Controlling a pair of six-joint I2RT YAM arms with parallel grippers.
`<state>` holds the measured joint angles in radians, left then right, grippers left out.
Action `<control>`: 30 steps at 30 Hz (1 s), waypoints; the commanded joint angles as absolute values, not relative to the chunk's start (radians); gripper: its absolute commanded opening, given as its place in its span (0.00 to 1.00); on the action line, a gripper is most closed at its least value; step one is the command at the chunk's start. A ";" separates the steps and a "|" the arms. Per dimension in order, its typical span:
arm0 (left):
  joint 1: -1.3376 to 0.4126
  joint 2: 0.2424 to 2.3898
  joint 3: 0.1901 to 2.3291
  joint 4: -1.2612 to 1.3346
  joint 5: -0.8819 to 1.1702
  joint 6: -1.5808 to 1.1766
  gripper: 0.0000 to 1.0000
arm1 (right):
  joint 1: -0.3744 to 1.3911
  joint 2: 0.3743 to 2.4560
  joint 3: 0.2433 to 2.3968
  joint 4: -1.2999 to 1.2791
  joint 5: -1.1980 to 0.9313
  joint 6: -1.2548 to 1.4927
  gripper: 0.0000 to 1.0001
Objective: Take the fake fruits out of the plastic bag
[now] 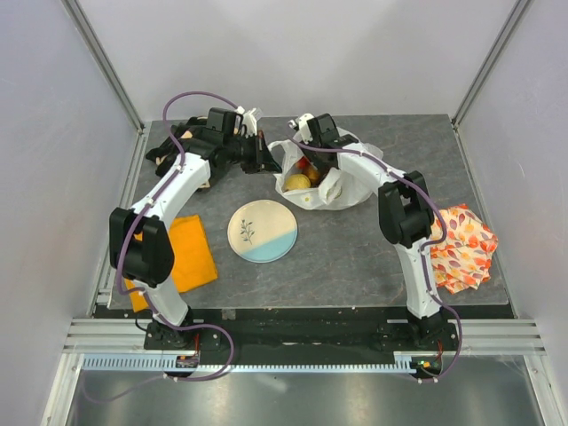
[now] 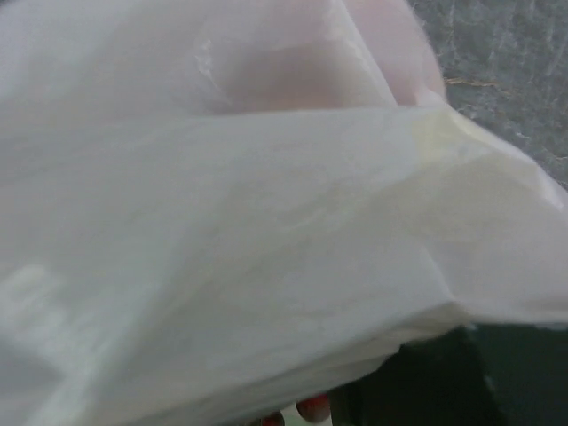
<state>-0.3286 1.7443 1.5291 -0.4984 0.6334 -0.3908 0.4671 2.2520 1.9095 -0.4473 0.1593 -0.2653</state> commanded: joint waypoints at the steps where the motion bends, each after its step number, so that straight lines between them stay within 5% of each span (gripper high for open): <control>1: -0.325 1.763 1.580 -0.474 0.641 -0.350 0.02 | 0.463 2.304 1.983 -0.420 0.219 -0.267 0.44; 9: -0.325 1.763 1.580 -0.476 0.638 -0.350 0.01 | 0.459 2.241 1.947 -0.433 0.180 -0.265 0.00; 26: -0.325 1.805 1.678 -0.476 0.624 -0.347 0.02 | 0.474 1.833 1.898 -0.670 -0.095 -0.239 0.00; 30: -0.325 1.824 1.710 -0.477 0.624 -0.338 0.09 | 0.474 1.744 1.835 -0.654 -0.115 -0.232 0.00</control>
<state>-0.3286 1.8069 1.6447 -0.4992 0.6292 -0.3786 0.4694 1.8114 1.8786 -0.6212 -0.0589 -0.2531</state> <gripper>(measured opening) 0.056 0.014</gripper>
